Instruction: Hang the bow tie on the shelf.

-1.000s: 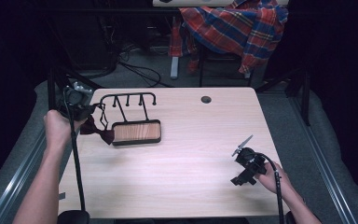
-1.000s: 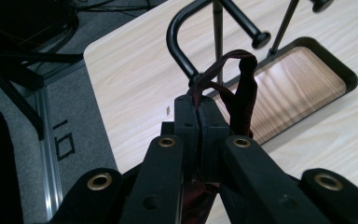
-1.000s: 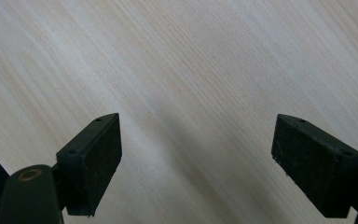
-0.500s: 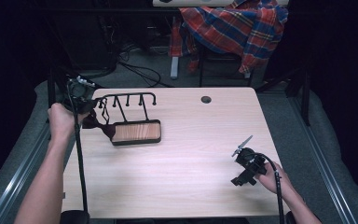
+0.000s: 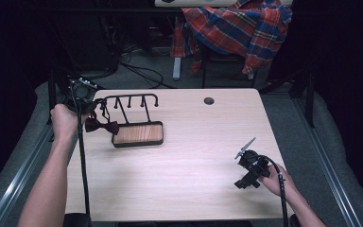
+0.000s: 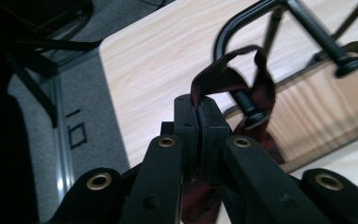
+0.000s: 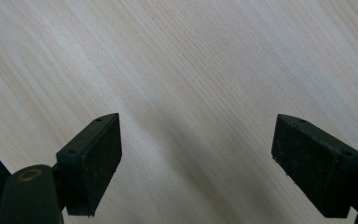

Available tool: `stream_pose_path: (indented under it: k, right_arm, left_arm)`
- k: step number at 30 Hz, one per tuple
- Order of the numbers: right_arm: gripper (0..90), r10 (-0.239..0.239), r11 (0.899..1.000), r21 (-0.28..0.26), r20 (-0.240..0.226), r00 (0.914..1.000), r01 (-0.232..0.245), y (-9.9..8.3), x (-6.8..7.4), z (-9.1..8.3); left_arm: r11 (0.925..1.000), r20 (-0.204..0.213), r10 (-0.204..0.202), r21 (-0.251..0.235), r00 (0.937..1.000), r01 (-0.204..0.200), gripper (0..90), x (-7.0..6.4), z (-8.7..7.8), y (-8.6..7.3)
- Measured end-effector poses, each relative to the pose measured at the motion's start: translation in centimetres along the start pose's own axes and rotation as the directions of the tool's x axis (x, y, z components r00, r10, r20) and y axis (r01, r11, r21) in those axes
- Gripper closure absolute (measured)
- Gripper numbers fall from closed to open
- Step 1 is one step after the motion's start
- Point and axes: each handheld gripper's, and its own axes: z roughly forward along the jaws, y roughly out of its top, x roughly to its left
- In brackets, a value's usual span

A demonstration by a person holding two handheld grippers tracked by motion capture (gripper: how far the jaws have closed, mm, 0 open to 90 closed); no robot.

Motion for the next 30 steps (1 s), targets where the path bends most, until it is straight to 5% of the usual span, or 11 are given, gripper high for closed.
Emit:
stream_pose_path:
  k: [10,21,30]
  right_arm:
    - [15.9,-0.008,1.000,0.010,0.005,1.0000,0.008,0.0,0.0,0.0]
    - [15.9,-0.008,1.000,0.010,0.000,1.0000,0.008,0.0,0.1,0.0]
    - [15.9,-0.007,1.000,0.014,0.002,1.0000,0.007,0.1,0.0,0.1]
  left_arm:
    - [0.9996,0.015,-0.027,0.004,0.9995,0.027,87.6,0.2,1.2,-0.2]
    - [0.9997,0.028,-0.008,0.024,0.9996,0.008,81.5,0.2,2.0,-1.3]
    - [0.9992,-0.010,-0.021,0.034,0.9997,0.022,56.4,0.7,1.8,-1.7]
